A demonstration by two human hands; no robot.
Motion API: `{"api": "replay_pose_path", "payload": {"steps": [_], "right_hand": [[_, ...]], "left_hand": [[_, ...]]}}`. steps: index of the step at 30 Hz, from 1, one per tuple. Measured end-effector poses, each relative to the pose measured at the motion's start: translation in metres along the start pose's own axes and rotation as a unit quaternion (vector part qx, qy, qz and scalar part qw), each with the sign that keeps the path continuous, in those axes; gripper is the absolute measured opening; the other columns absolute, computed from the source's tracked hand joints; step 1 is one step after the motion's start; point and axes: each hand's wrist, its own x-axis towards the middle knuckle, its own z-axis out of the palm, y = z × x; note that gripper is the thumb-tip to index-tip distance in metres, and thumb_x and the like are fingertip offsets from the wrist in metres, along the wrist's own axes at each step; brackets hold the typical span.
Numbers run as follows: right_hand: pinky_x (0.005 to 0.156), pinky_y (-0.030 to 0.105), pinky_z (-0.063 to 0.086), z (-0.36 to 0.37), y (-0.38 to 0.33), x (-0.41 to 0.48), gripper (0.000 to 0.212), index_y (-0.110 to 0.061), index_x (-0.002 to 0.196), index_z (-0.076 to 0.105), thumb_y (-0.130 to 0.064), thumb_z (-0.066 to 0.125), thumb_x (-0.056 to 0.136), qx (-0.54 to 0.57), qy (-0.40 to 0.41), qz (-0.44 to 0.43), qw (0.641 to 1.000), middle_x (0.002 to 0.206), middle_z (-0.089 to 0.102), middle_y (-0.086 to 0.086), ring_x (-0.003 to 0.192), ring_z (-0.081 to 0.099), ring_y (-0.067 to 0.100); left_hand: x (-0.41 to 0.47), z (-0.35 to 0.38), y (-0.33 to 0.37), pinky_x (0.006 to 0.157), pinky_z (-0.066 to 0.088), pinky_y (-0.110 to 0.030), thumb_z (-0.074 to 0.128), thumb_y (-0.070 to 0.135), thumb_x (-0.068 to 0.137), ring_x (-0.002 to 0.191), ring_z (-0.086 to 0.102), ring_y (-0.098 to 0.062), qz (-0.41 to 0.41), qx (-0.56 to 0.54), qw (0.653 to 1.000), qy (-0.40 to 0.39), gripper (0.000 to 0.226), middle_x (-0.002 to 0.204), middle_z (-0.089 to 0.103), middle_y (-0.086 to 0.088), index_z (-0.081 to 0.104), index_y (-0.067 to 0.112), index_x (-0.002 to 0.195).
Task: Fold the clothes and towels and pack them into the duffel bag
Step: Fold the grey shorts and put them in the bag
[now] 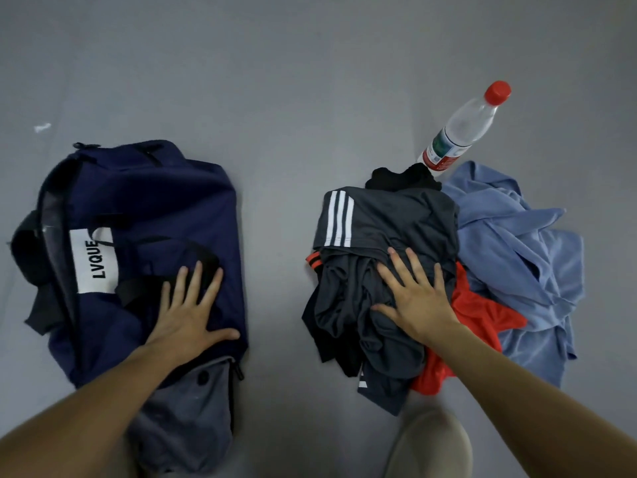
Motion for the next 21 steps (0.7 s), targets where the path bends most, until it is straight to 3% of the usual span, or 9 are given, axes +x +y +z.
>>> {"api": "replay_pose_path", "payload": {"steps": [3,7,10,12,14,16,18,21], "right_hand": [[0.118,0.065,-0.001,-0.001,0.013,-0.001,0.106,-0.035,0.159,-0.004,-0.088,-0.014,0.067,-0.004,-0.023,0.014,1.000,0.164,-0.026,-0.006,0.151,-0.025,0.024],[0.119,0.061,-0.009,-0.017,0.012,-0.008,0.105,-0.039,0.157,-0.008,-0.097,0.003,0.070,0.069,-0.039,0.004,0.997,0.164,-0.023,-0.012,0.150,-0.026,0.017],[0.121,0.056,-0.005,-0.033,0.006,-0.012,0.092,-0.039,0.156,0.020,-0.091,0.021,0.080,0.228,0.032,0.024,0.973,0.165,0.014,-0.015,0.154,-0.002,0.011],[0.123,0.053,0.005,-0.040,0.000,-0.011,0.070,-0.028,0.149,0.044,-0.071,0.034,0.094,0.296,0.125,0.064,0.945,0.156,0.041,-0.006,0.151,0.022,0.015],[0.121,0.052,0.019,-0.048,-0.007,-0.012,0.044,-0.020,0.139,0.057,-0.043,0.046,0.103,0.287,0.218,0.069,0.930,0.142,0.058,0.004,0.142,0.042,0.021],[0.110,0.046,0.039,-0.062,-0.010,-0.016,0.031,-0.020,0.131,0.065,-0.024,0.057,0.101,0.300,0.277,0.069,0.910,0.127,0.069,0.005,0.124,0.060,0.025],[0.091,0.036,0.052,-0.089,-0.009,-0.023,0.030,-0.024,0.126,0.069,-0.017,0.059,0.099,0.338,0.305,0.086,0.886,0.111,0.075,0.003,0.102,0.069,0.025],[0.074,0.026,0.044,-0.136,-0.002,-0.034,0.034,-0.033,0.126,0.068,-0.016,0.057,0.098,0.348,0.328,0.085,0.874,0.084,0.074,-0.005,0.085,0.067,0.020]], "left_hand": [[-0.004,-0.003,-0.020,0.119,-0.006,-0.055,0.023,0.104,0.059,0.150,-0.022,-0.031,0.005,0.011,1.000,-0.010,0.126,0.164,-0.018,-0.010,-0.018,0.036,0.156],[-0.010,-0.002,-0.027,0.115,-0.023,-0.045,0.021,0.105,0.059,0.150,-0.026,-0.031,0.022,0.025,0.999,-0.016,0.126,0.164,-0.018,-0.013,-0.019,0.035,0.156],[-0.017,-0.003,-0.025,0.118,-0.017,-0.050,0.023,0.106,0.057,0.147,-0.031,-0.029,0.028,0.029,0.999,-0.019,0.128,0.162,-0.026,-0.012,-0.022,0.036,0.154],[-0.026,-0.003,-0.023,0.121,-0.011,-0.053,0.024,0.105,0.057,0.147,-0.031,-0.029,0.028,0.031,0.999,-0.024,0.127,0.161,-0.028,-0.011,-0.023,0.038,0.153],[-0.037,-0.010,-0.017,0.122,-0.007,-0.054,0.023,0.105,0.059,0.149,-0.028,-0.029,0.028,0.024,0.999,-0.020,0.124,0.162,-0.028,-0.009,-0.023,0.039,0.153],[-0.047,-0.023,-0.003,0.122,-0.003,-0.053,0.018,0.102,0.065,0.150,-0.023,-0.031,0.030,0.006,1.000,-0.003,0.116,0.163,-0.026,-0.008,-0.022,0.040,0.154],[-0.052,-0.045,0.018,0.123,-0.001,-0.051,0.012,0.099,0.071,0.151,-0.019,-0.030,0.042,-0.014,0.999,0.028,0.107,0.164,-0.022,-0.006,-0.022,0.040,0.154],[-0.053,-0.098,0.058,0.124,-0.001,-0.046,0.008,0.092,0.079,0.153,-0.014,-0.027,0.069,-0.043,0.994,0.078,0.095,0.166,-0.016,-0.002,-0.023,0.041,0.153]]}}
